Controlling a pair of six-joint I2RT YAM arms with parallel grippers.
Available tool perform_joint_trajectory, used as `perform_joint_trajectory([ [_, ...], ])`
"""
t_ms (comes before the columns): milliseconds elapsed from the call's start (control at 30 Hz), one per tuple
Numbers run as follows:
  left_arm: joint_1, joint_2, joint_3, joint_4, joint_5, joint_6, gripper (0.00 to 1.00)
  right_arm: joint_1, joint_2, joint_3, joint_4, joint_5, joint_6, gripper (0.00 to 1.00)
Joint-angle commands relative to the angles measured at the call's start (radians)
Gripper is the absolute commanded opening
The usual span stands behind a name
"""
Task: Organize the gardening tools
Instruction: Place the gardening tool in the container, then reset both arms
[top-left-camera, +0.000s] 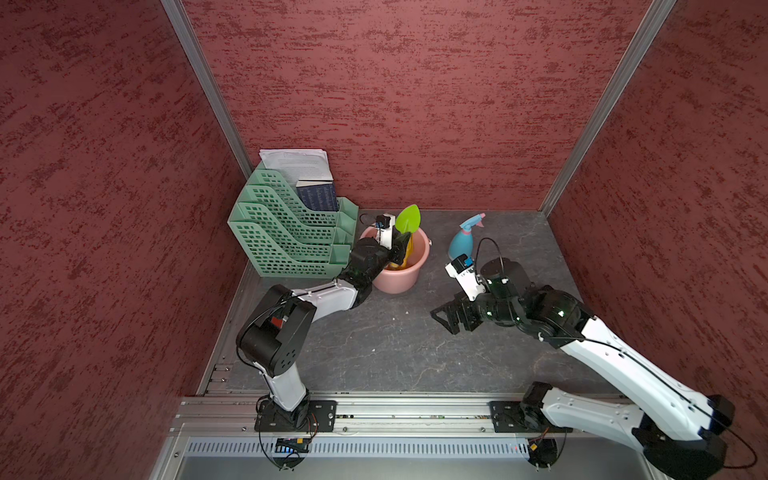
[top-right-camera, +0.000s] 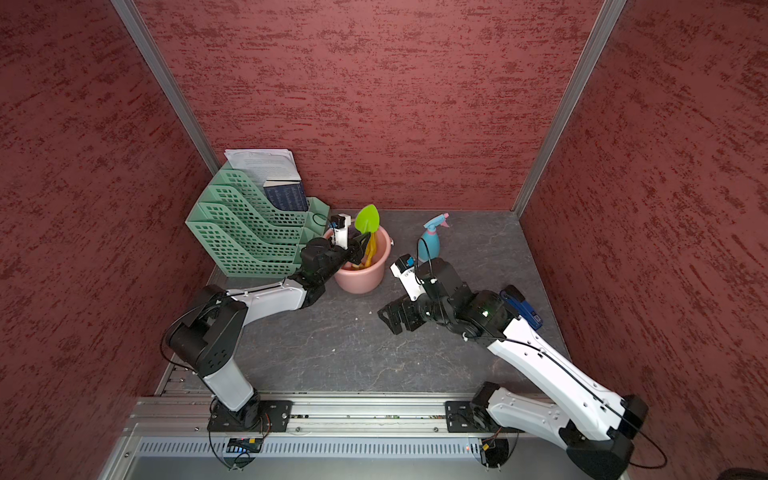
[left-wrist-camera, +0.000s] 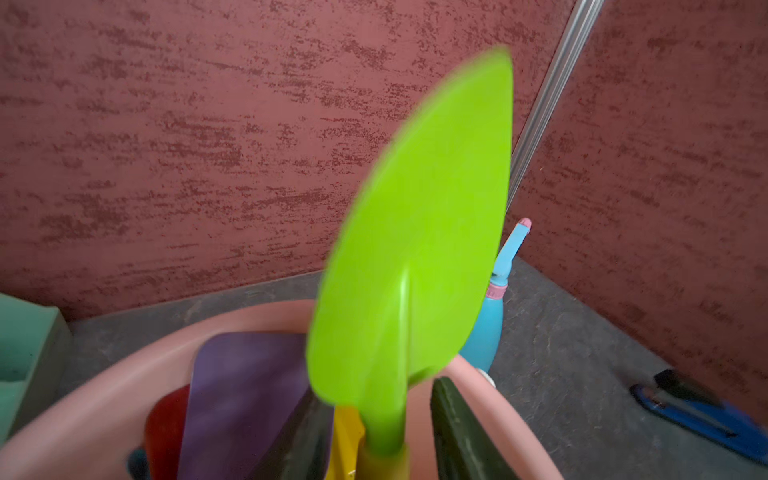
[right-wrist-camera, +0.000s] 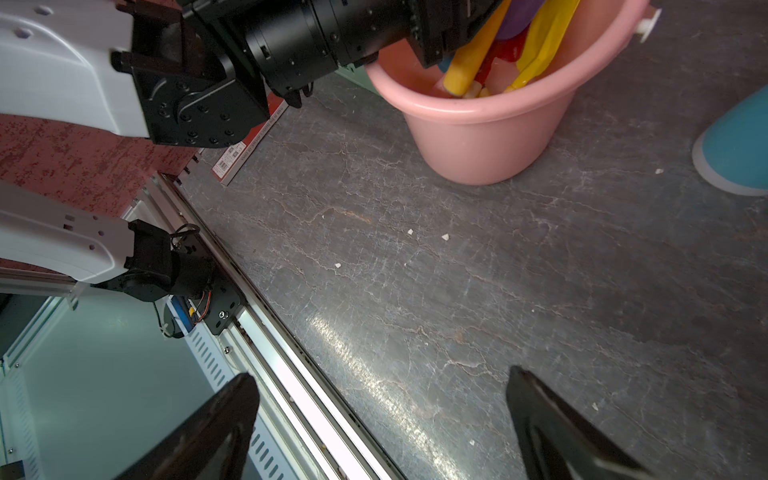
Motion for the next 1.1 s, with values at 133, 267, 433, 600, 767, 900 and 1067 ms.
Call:
perform_joint_trajectory([
  [133, -0.014, -0.010, -0.017, 0.039, -0.051, -0.015, 0.74, -0.022, -0.007, -0.015, 0.043, -0.011, 0.002, 0.98],
  [267, -0.034, -0.057, -0.035, 0.016, -0.064, 0.006, 0.85, -0.037, -0.015, -0.028, 0.052, 0.007, -0.007, 0.98],
  [433, -0.077, -0.204, -0.111, -0.062, -0.094, 0.056, 1.00, -0.089, -0.018, -0.067, 0.096, 0.047, -0.037, 0.99],
  [600, -0.111, -0.422, -0.234, -0.212, -0.162, 0.086, 1.00, -0.179, -0.033, -0.153, 0.210, 0.095, -0.049, 0.98],
  [767, -0.117, -0.649, -0.366, -0.416, -0.239, 0.106, 1.00, -0.262, -0.062, -0.256, 0.371, 0.195, -0.057, 0.98],
  [900, -0.088, -0.832, -0.483, -0.506, -0.298, 0.108, 1.00, -0.320, -0.051, -0.322, 0.502, 0.275, -0.096, 0.98],
  [1067, -0.012, -1.000, -0.553, -0.627, -0.399, 0.103, 1.00, -0.396, 0.009, -0.400, 0.676, 0.410, -0.141, 0.98],
])
